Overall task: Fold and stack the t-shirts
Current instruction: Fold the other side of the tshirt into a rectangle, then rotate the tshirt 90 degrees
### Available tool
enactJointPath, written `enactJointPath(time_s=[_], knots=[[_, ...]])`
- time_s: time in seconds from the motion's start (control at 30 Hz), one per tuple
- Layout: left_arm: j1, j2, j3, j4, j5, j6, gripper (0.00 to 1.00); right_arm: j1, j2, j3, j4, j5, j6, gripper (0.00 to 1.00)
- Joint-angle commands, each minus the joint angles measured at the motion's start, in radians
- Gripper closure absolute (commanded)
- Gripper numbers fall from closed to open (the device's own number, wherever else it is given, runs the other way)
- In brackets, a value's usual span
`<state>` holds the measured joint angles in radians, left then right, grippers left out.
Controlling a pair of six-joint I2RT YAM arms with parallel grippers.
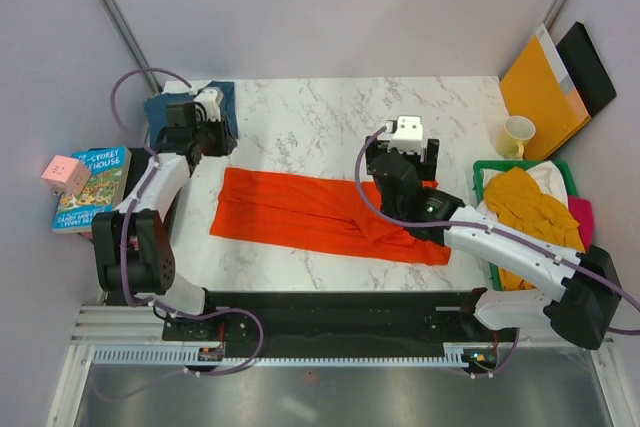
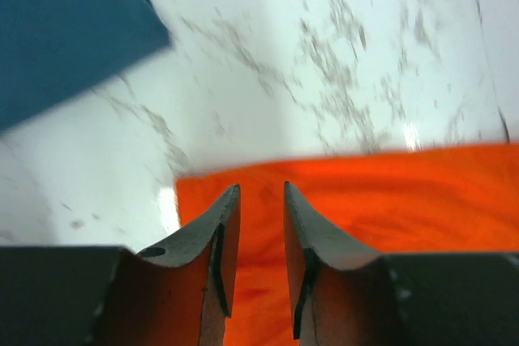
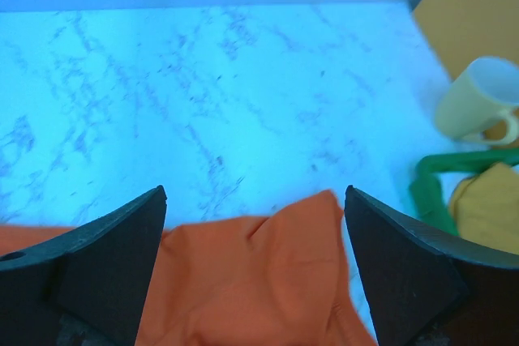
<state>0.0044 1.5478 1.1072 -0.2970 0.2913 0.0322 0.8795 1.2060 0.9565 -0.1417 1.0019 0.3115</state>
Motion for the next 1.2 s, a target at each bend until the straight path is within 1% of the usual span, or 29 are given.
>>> enactJointPath(time_s=[0.0,0.03,0.1,0.13,0.17,0.2,0.23,0.27,0.33,0.4,0.43,0.5,0.57,0.6,0.63,0.67,0.7,0.73,0.77,0.8,0.83,0.87,0.9,0.93,1.0,1.03,1.07,1.13,1.17], knots=[[0.089,0.018,-0.079,0.306,0.002,-0.109,0.63,-0.007,0.092,0.039,0.205,0.170,-0.350,0.02],[0.101,0.020,-0.131,0.423,-0.007,-0.112,0.62,-0.008,0.090,0.036,0.205,0.147,-0.342,0.02],[0.101,0.040,-0.185,0.528,-0.053,-0.104,0.60,-0.025,0.069,0.018,0.205,0.109,-0.312,0.02],[0.103,0.049,-0.251,0.598,-0.063,-0.100,0.59,-0.028,0.066,0.011,0.205,0.101,-0.274,0.02],[0.101,0.054,-0.283,0.713,-0.072,-0.092,0.57,-0.034,0.064,0.008,0.205,0.096,-0.262,0.02],[0.104,0.049,-0.265,0.669,-0.058,-0.080,0.56,-0.039,0.067,0.014,0.194,0.098,-0.252,0.02],[0.103,0.037,-0.300,0.696,-0.052,-0.071,0.56,-0.039,0.072,0.024,0.159,0.095,-0.240,0.02],[0.103,0.017,-0.334,0.772,-0.044,-0.069,0.56,-0.039,0.084,0.046,0.145,0.095,-0.236,0.02],[0.101,-0.061,-0.413,0.789,-0.008,-0.040,0.55,-0.037,0.096,0.065,0.097,0.096,-0.235,0.02],[0.105,-0.129,-0.454,0.771,0.026,-0.037,0.55,-0.040,0.112,0.083,0.090,0.095,-0.233,0.02],[0.106,-0.144,-0.484,0.769,0.037,-0.035,0.55,-0.040,0.118,0.088,0.088,0.093,-0.229,0.02],[0.105,-0.150,-0.532,0.818,0.055,-0.052,0.55,-0.043,0.136,0.099,0.087,0.083,-0.218,0.02],[0.103,-0.152,-0.584,0.883,0.060,-0.061,0.45,-0.045,0.165,0.123,0.071,0.079,-0.186,0.02],[0.101,-0.153,-0.660,1.015,0.046,-0.074,0.38,-0.047,0.174,0.136,0.059,0.069,-0.171,0.02],[0.101,-0.152,-0.699,1.068,0.061,-0.071,0.27,-0.047,0.187,0.149,0.047,0.064,-0.163,0.02],[0.101,-0.149,-0.746,1.173,0.074,-0.069,0.15,-0.047,0.191,0.156,0.041,0.060,-0.149,0.02],[0.095,-0.150,-0.838,1.331,0.084,-0.061,0.01,-0.048,0.196,0.159,0.037,0.055,-0.146,0.02],[0.086,-0.156,-0.880,1.411,0.078,-0.042,0.00,-0.050,0.198,0.162,0.030,0.053,-0.141,0.02],[0.071,-0.153,-0.912,1.456,0.060,-0.034,0.00,-0.050,0.198,0.162,0.027,0.053,-0.134,0.02],[0.030,-0.138,-0.973,1.525,0.040,0.001,0.00,-0.051,0.195,0.160,0.021,0.053,-0.127,0.02],[0.008,-0.115,-0.995,1.665,0.017,0.041,0.00,-0.051,0.190,0.159,0.008,0.049,-0.120,0.02],[-0.027,-0.109,-1.006,1.673,-0.004,0.060,0.00,-0.051,0.187,0.153,0.001,0.050,-0.111,0.02],[-0.043,-0.133,-0.977,1.608,-0.029,0.067,0.00,-0.051,0.184,0.151,-0.016,0.050,-0.089,0.02],[-0.044,-0.140,-0.951,1.505,-0.064,0.057,0.00,-0.051,0.175,0.148,-0.024,0.049,-0.078,0.02],[-0.032,-0.109,-0.888,1.457,-0.124,0.022,0.00,-0.053,0.164,0.137,-0.033,0.041,-0.062,0.02],[-0.032,-0.118,-0.873,1.420,-0.224,-0.021,0.00,-0.053,0.155,0.133,-0.032,0.041,-0.060,0.02],[-0.032,-0.120,-0.866,1.403,-0.228,-0.023,0.00,-0.053,0.152,0.130,-0.035,0.040,-0.058,0.02],[-0.034,-0.109,-0.879,1.432,-0.227,-0.022,0.00,-0.056,0.135,0.123,-0.033,0.040,-0.054,0.02],[-0.034,-0.115,-0.877,1.412,-0.227,-0.021,0.00,-0.060,0.129,0.116,-0.032,0.034,-0.051,0.02]])
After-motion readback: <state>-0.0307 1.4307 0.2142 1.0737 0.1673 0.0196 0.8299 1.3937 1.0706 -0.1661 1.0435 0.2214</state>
